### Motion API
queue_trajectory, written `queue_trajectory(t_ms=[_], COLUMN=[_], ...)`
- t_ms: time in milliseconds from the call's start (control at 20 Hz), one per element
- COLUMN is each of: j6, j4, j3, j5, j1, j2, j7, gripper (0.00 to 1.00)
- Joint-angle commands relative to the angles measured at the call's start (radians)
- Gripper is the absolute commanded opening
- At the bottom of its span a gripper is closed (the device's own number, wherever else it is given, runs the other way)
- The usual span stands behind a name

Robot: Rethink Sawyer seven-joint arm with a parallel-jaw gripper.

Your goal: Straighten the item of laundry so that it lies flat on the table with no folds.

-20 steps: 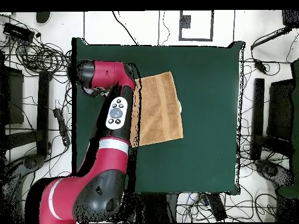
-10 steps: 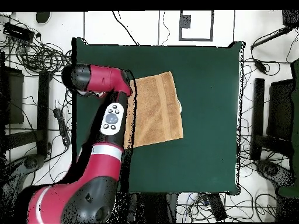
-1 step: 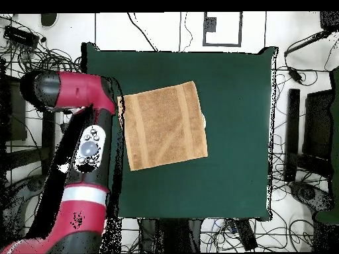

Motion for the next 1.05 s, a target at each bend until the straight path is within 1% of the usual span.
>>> queue_trajectory(t_ms=[50, 100, 150, 300, 400, 550, 800, 900, 1050], j6=[0.223, 0.229, 0.214, 0.108, 0.037, -0.010, -0.064, -0.082, -0.112], j4=[0.171, 0.175, 0.170, 0.255, 0.297, 0.322, 0.371, 0.394, 0.456], j3=[0.041, 0.034, 0.035, 0.057, 0.068, 0.056, 0.062, 0.071, 0.113], j5=[0.058, 0.051, 0.036, -0.031, -0.061, -0.114, -0.169, -0.192, -0.201], j1=[0.051, 0.061, 0.069, 0.048, 0.035, 0.034, 0.033, 0.027, -0.001], j2=[-0.192, -0.197, -0.181, -0.148, -0.131, -0.129, -0.158, -0.176, -0.210], j7=[0.376, 0.386, 0.369, 0.197, 0.125, 0.087, 0.066, 0.035, -0.013], gripper=[1.00, 1.00, 1.00, 1.00, 1.00, 1.00, 1.00, 1.00, 1.00])
